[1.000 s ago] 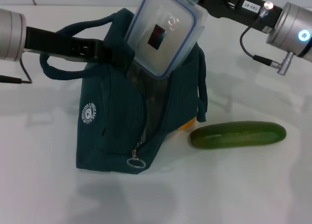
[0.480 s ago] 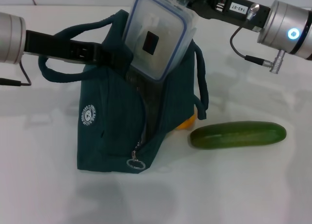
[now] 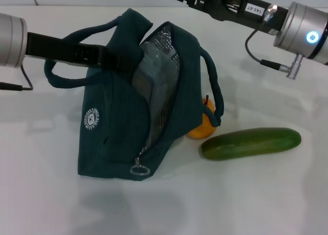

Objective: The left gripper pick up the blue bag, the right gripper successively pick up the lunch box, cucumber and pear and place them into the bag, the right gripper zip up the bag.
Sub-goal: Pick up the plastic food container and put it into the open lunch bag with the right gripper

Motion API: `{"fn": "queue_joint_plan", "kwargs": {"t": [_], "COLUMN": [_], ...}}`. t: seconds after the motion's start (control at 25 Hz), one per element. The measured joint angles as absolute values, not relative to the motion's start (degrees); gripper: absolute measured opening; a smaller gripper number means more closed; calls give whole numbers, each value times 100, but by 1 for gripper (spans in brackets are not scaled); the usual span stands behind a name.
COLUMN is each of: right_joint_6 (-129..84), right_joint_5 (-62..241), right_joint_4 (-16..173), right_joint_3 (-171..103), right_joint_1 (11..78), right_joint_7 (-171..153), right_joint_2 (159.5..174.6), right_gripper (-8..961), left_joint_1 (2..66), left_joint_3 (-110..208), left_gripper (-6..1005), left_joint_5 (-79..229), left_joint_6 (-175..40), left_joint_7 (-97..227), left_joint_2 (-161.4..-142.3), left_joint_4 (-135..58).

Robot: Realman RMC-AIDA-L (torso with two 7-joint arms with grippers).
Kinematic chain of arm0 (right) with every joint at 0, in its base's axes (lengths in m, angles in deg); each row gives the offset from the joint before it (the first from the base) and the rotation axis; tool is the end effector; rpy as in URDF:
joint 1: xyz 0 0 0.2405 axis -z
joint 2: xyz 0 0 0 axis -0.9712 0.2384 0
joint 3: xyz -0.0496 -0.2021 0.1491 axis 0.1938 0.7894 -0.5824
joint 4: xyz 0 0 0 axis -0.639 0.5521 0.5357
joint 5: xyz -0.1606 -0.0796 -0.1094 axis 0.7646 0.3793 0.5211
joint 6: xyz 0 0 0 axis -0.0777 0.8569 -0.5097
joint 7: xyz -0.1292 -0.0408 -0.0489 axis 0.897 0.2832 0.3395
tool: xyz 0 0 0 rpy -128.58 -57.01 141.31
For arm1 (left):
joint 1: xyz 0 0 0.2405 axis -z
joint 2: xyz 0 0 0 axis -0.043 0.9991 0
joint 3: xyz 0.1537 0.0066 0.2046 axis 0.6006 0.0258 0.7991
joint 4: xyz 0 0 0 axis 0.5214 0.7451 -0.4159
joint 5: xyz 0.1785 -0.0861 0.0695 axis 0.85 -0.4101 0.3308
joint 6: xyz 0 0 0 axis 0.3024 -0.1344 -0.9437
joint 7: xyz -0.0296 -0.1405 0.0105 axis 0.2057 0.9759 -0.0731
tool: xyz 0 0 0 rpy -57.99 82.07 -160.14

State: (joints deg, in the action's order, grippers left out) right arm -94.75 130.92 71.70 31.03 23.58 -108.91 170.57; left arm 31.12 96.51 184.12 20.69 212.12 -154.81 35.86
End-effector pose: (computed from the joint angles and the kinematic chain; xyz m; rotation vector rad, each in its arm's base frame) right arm 0.1176 0.4012 -0.0349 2.3690 -1.2886 -1.4199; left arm -0.1918 0.3445 0.0706 -2.5292 -1.4328 -0.4003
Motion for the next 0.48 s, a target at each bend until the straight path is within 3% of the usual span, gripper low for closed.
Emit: {"fn": "queue_joint_plan", "kwargs": {"t": [0.24, 0.48], "right_joint_6": [-9484, -9384], "right_joint_5": [13089, 13140], "right_joint_4": [6503, 5886], "right_joint_3": [3088, 3048], "right_joint_1": [2932, 3703], "right_joint_7": [-10780, -10256], "right_joint_2": [17032, 16789], "right_gripper": [506, 668], "left_joint_1": [3090, 3038], "left_joint_3": [9648, 9497], "left_gripper": [43, 43], "left_joint_5": [18410, 18411], "left_joint_6": [2063, 2045], "left_joint_7": [21176, 21060], "left_joint_2": [-15487, -15484], "left_joint_4": [3566, 3465]}}
